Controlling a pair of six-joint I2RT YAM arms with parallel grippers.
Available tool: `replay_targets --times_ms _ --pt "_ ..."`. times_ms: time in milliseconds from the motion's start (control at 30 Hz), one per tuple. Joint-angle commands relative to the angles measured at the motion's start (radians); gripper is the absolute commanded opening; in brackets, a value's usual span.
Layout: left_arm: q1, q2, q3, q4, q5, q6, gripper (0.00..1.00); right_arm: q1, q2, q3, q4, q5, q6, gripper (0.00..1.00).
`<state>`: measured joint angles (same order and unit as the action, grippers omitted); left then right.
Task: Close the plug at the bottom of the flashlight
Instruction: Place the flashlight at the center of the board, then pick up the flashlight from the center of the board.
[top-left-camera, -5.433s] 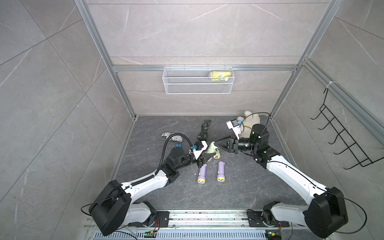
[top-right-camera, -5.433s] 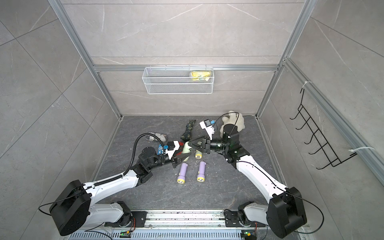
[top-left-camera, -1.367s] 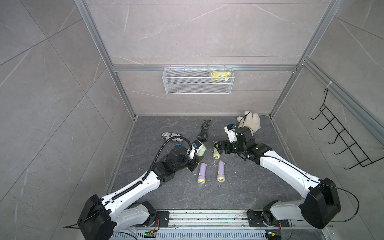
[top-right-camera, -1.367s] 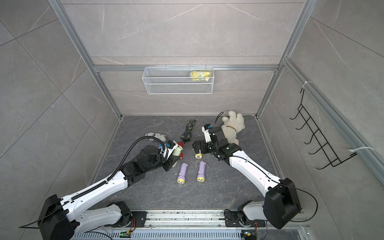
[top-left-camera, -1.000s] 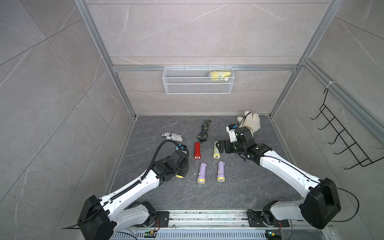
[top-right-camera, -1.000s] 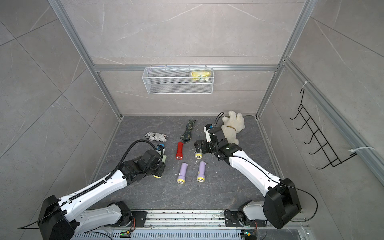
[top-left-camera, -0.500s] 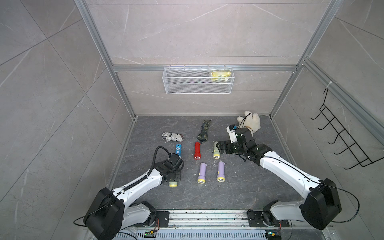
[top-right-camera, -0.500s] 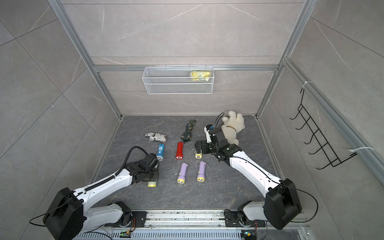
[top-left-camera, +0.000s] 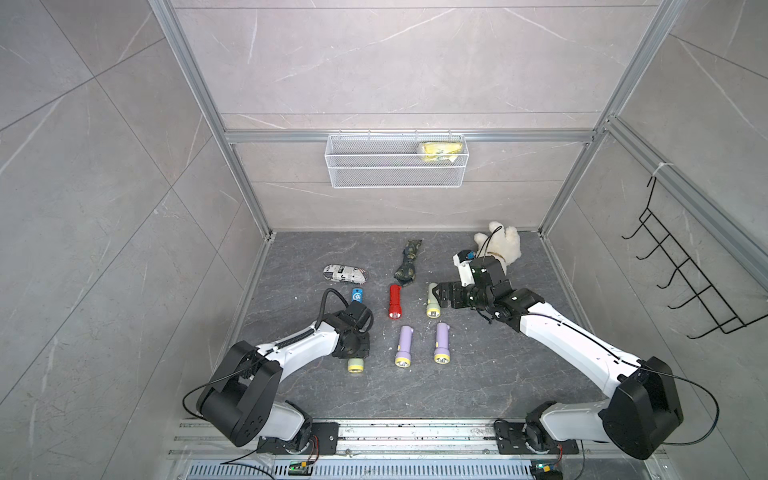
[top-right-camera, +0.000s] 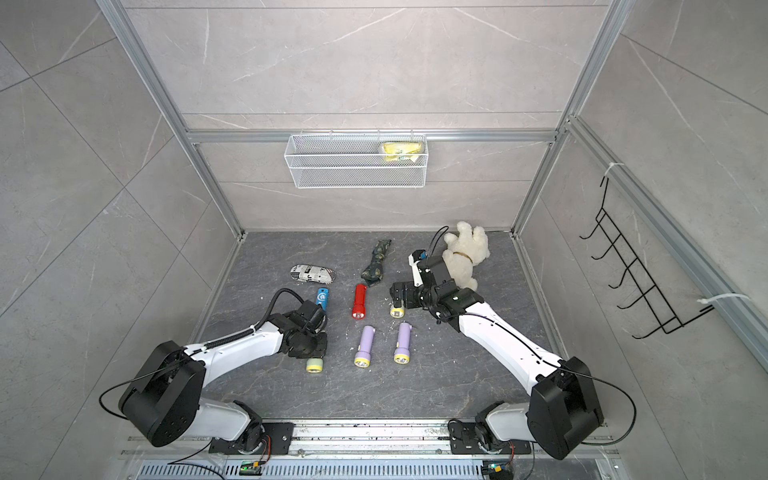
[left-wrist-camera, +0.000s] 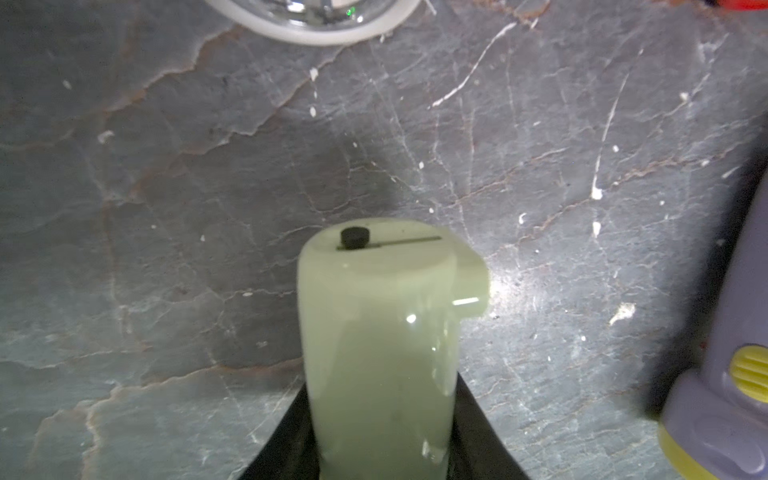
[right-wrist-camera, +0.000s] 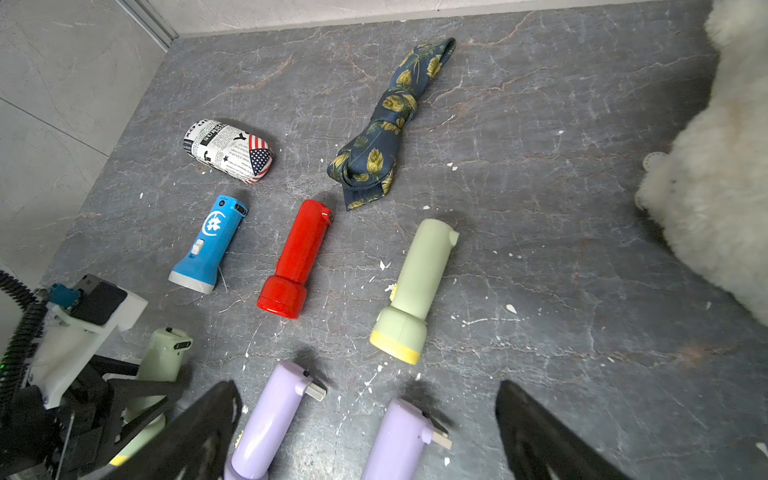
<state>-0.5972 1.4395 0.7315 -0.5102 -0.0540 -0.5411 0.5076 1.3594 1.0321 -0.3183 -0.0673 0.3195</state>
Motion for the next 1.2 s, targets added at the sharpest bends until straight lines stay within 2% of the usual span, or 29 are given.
replay_targets --times_ms 0,67,300,333,500,600,833,1000,1167 --pt "0.007 0.033 0.034 -0.002 0.023 0.030 0.30 0.005 0.001 -0.001 -0.009 -0.003 0.014 1.00" --pt "0.007 0.039 0.046 -0.011 0.022 0.035 0.39 0.006 0.001 -0.004 -0.006 -0.004 0.016 1.00" --pt "0.006 0.032 0.105 -0.077 0.008 0.036 0.49 0.006 0.019 -0.001 0.000 -0.025 0.023 1.00" --pt "0.007 0.028 0.112 -0.087 0.005 0.035 0.55 0.006 0.019 -0.001 0.002 -0.026 0.023 1.00" --pt "0.006 -0.020 0.157 -0.145 -0.009 0.033 0.58 0.006 0.013 -0.009 0.005 -0.025 0.023 1.00" --pt "0.004 -0.054 0.199 -0.180 -0.007 0.017 0.65 0.006 0.009 -0.014 0.003 -0.013 0.020 1.00" --pt "-0.087 -0.053 0.302 -0.215 -0.048 -0.053 0.66 -0.003 -0.006 -0.048 0.038 0.022 0.037 1.00" --pt "-0.201 0.033 0.371 -0.206 -0.094 -0.106 0.66 -0.033 -0.021 -0.086 0.047 0.048 0.064 1.00" --pt "-0.267 0.166 0.406 -0.162 -0.056 -0.149 0.66 -0.082 -0.062 -0.138 0.061 0.023 0.075 1.00"
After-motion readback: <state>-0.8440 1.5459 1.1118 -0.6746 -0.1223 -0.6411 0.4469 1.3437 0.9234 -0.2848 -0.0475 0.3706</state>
